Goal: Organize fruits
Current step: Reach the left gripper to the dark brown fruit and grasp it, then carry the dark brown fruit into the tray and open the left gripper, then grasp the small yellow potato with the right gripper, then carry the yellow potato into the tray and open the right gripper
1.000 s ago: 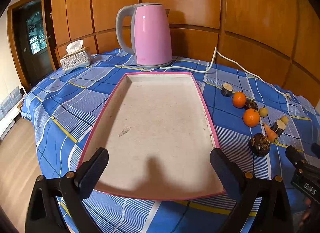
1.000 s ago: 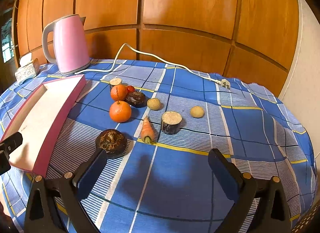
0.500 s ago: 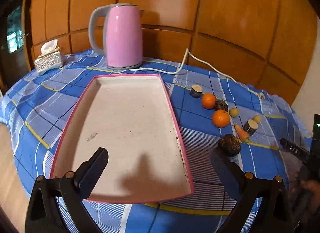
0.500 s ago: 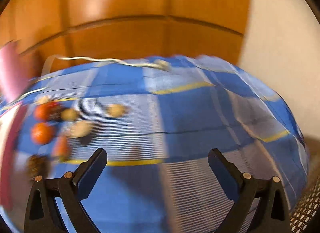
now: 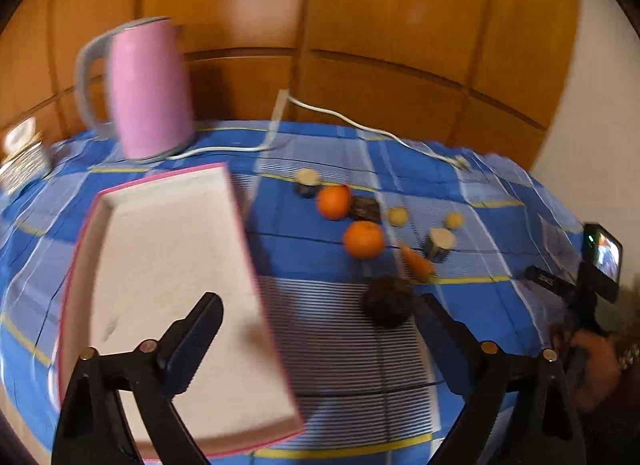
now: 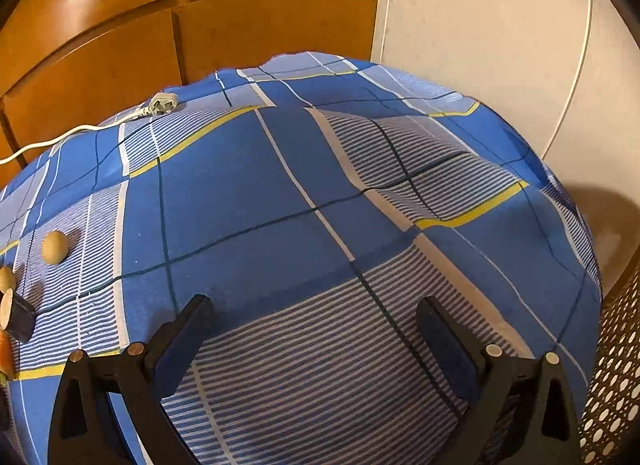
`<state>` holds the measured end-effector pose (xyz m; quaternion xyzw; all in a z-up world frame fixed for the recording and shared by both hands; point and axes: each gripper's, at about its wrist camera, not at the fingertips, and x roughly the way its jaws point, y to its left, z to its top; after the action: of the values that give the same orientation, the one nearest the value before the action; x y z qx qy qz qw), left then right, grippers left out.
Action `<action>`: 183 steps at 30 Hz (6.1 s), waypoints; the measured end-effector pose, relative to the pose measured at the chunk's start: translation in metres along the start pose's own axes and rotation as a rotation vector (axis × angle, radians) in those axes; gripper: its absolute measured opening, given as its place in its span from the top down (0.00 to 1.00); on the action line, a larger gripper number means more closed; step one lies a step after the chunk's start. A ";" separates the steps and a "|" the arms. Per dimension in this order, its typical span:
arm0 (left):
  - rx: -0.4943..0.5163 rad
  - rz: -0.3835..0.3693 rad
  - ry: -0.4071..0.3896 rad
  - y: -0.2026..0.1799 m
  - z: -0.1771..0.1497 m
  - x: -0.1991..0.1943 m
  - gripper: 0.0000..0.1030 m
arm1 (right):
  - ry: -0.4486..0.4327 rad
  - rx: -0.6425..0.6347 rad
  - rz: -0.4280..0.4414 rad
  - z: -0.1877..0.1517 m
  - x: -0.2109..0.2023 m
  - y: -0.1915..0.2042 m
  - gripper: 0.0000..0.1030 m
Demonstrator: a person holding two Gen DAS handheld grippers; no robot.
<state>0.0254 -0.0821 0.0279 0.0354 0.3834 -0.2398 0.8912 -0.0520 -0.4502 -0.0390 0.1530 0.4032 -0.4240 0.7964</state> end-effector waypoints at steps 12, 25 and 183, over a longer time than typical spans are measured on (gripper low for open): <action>0.151 -0.047 0.195 -0.048 0.004 0.073 0.27 | -0.007 0.000 -0.002 -0.001 -0.001 0.000 0.00; 0.180 -0.017 0.176 -0.059 -0.009 0.100 0.51 | -0.010 -0.003 -0.004 0.000 -0.001 0.001 0.00; -0.542 0.469 -0.070 0.133 -0.101 -0.047 0.04 | 0.071 -0.744 0.886 -0.070 -0.157 0.279 0.64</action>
<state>-0.0089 0.0792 -0.0263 -0.1237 0.3836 0.0805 0.9116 0.0858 -0.1567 0.0103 0.0310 0.4491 0.1255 0.8841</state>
